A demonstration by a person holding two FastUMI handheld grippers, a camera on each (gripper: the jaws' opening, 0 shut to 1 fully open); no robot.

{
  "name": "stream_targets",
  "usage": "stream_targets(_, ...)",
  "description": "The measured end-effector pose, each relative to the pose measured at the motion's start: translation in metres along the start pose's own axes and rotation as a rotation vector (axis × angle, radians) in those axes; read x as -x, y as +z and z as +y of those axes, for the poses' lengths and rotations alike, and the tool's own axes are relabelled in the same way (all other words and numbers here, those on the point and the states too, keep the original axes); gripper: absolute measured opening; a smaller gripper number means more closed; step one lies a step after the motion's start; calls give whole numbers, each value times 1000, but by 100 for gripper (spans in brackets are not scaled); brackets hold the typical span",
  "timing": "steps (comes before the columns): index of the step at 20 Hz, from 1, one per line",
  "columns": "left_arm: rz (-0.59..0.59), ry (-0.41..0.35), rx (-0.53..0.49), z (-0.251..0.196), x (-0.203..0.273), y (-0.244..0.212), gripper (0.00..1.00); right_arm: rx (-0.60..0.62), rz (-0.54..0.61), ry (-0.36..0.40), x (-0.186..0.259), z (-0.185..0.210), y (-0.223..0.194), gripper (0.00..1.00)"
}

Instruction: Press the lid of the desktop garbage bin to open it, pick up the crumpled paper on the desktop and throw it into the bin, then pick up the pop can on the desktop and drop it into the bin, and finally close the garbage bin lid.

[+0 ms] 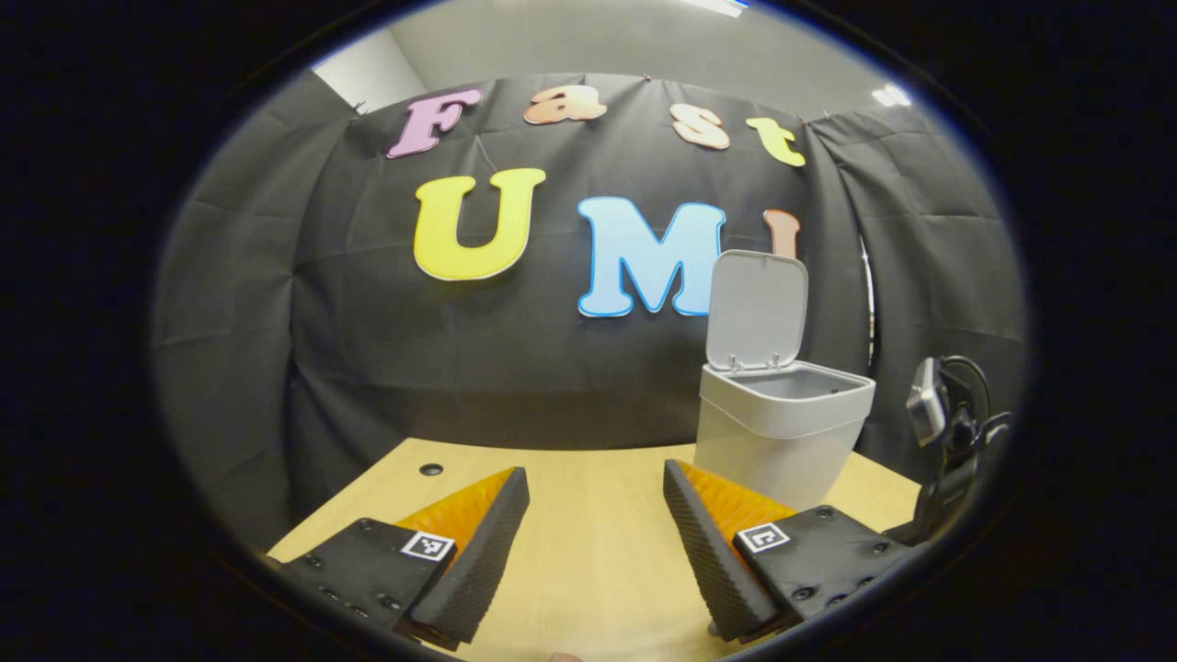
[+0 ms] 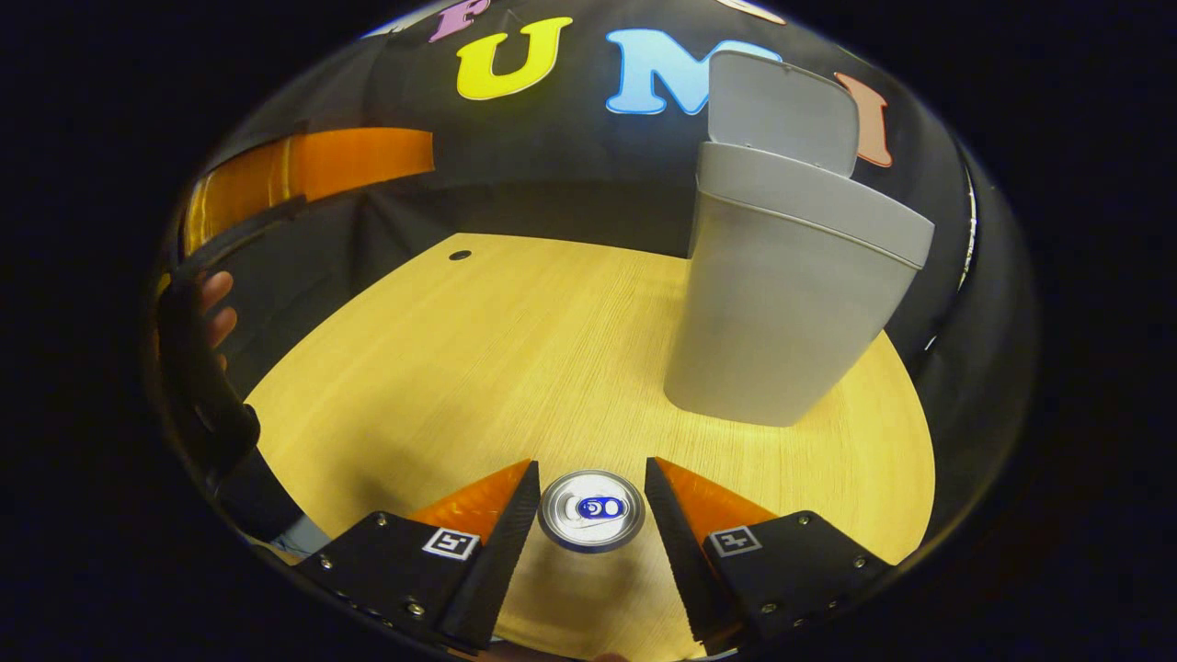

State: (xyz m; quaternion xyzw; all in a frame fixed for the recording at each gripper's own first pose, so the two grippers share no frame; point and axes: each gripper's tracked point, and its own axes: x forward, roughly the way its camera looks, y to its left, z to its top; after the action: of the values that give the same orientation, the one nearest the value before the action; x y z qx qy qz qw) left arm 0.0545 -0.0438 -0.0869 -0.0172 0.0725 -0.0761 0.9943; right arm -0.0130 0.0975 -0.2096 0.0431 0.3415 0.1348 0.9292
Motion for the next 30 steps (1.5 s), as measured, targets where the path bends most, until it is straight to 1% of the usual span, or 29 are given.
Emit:
stream_targets(2, 4, 6, 3, 1, 0, -2, 100, -4, 14, 11, -5, 0, -3, 76)
stream_targets(5, 10, 10, 1, 3, 2, -4, 100, -22, 20, 22, -9, 0, -6, 80)
stream_targets(12, 15, 20, 8, 2, 4, -7, 100, -42, 27, 45, -16, -1, -8, 80)
stream_targets(14, 11, 20, 5, 1, 5, -7, 100, -52, 18, 53, -22, -2, -7, 80)
stream_targets(15, 9, 18, 5, 0, 5, -6, 100, -56, 14, 45, -27, -4, -10, 80)
stream_targets(16, 10, 20, 4, 0, 6, -7, 100, -49, 56, 56, -29, -4, -21, 81)
stream_targets(17, 11, 20, 3, 0, 6, -6, 100, -48, 75, 54, -43, -6, -38, 99)
stream_targets(19, 8, 27, -11, 3, 9, -5, 100, -75, 94, 66, -49, -7, -61, 98)
stream_targets(20, 5, 31, -21, 4, 10, -4, 91, -92, 101, 72, -49, -8, -65, 99)
stream_targets(22, 13, 39, -27, 11, 9, -6, 100, -113, 73, 73, -51, -11, -63, 99)
stream_targets(23, 24, 42, -22, 12, 8, -10, 96, -115, 57, 66, -51, -12, -59, 98)
stream_targets(24, 31, 44, -14, 13, 8, -12, 96, -118, 46, 62, -48, -12, -56, 98)
stream_targets(25, 36, 43, -6, 13, 7, -14, 94, -121, 35, 46, -47, -15, -51, 92)
stream_targets(26, 40, 42, -2, 12, 7, -14, 93, -118, 39, 46, -49, -16, -51, 86)
stream_targets(27, 40, 39, -1, 10, 7, -14, 96, -118, 39, 45, -49, -17, -52, 84)
stream_targets(28, 39, 36, -3, 9, 7, -15, 96, -119, 37, 48, -48, -17, -50, 81)
stream_targets(29, 35, 34, -8, 7, 6, -13, 96, -118, 32, 51, -47, -17, -48, 82)
stream_targets(30, 31, 32, -13, 5, 6, -11, 91, -114, 25, 50, -45, -18, -45, 84)
